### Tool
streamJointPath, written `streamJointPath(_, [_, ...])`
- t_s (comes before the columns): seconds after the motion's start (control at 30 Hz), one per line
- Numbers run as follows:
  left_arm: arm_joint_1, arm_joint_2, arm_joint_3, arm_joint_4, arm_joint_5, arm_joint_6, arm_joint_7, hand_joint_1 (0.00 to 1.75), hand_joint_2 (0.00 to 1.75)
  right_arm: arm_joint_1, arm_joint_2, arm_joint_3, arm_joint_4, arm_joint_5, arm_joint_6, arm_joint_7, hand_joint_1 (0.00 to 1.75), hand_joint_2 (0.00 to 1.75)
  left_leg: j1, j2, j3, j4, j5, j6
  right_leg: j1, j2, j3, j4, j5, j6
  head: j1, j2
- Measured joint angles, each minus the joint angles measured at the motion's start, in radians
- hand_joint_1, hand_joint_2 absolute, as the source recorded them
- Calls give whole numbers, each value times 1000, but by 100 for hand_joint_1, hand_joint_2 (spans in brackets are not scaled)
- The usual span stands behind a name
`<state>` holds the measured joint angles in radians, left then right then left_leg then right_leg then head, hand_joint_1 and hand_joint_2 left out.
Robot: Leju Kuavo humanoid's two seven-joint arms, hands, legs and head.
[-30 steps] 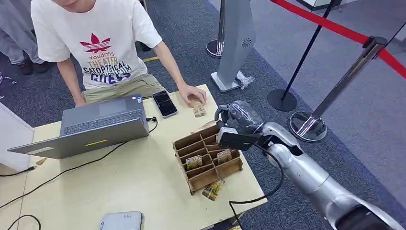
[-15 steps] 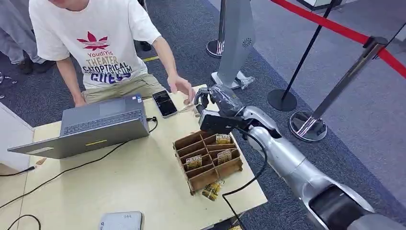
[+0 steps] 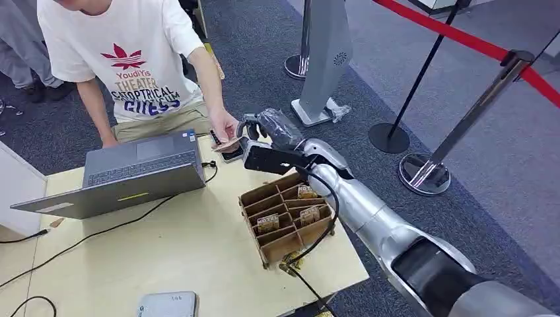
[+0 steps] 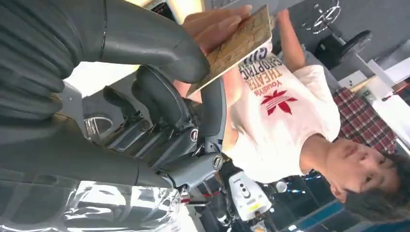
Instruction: Pass the card to the sensor for recognition and then transmit it.
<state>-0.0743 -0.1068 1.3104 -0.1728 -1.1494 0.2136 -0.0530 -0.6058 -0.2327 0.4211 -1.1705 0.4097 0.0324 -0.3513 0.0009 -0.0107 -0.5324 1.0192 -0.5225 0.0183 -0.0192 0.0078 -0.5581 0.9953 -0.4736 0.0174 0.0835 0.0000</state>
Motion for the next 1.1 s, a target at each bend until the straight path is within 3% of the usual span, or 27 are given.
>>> streamJointPath(0.03, [0, 0, 0, 0, 1, 3, 0, 0, 0, -2, 9, 4, 14, 1, -3, 0, 159, 175, 0, 0, 0, 0, 0, 0, 0, 0, 0, 0, 0, 0, 0, 0])
streamJointPath(0.13, [1, 0, 0, 0, 2, 10, 0, 0, 0, -2, 28, 15, 41, 5, -14, 0, 117, 175, 0, -1, 0, 0, 0, 0, 0, -1, 0, 0, 0, 0, 0, 0])
streamJointPath(0.17, [1, 0, 0, 0, 3, 11, 0, 0, 0, -1, 32, 18, 45, 5, -18, 2, 37, 175, 0, -1, 0, 0, 0, 0, 0, -1, 0, 0, 0, 0, 0, 0])
streamJointPath(0.23, [1, 0, 0, 0, 5, 14, 0, 0, 0, 2, 36, 21, 52, 5, -21, 4, 0, 175, 0, -1, 0, 0, 0, 0, 0, -1, 0, 0, 0, 0, 0, 0])
streamJointPath(0.57, [4, -3, 1, 0, 26, 23, 0, 0, 0, 45, 55, 30, 74, -6, -32, 3, 0, 175, 0, -1, 0, 0, 0, 0, 0, -1, 0, 0, 0, 0, 0, 0])
streamJointPath(0.8, [7, -11, 3, 0, 34, 32, -2, 0, 0, 107, 67, 18, 42, -81, -29, -21, 0, 175, 0, -1, 0, 0, 0, 0, 0, -1, 0, 0, 0, 0, 0, 0])
streamJointPath(1.1, [8, -15, 5, 0, 36, 33, -4, 0, 0, 273, 87, -24, -91, -318, 103, -61, 0, 175, 0, -1, 0, 0, 0, 0, 0, -1, 0, 0, 0, 0, 0, 0])
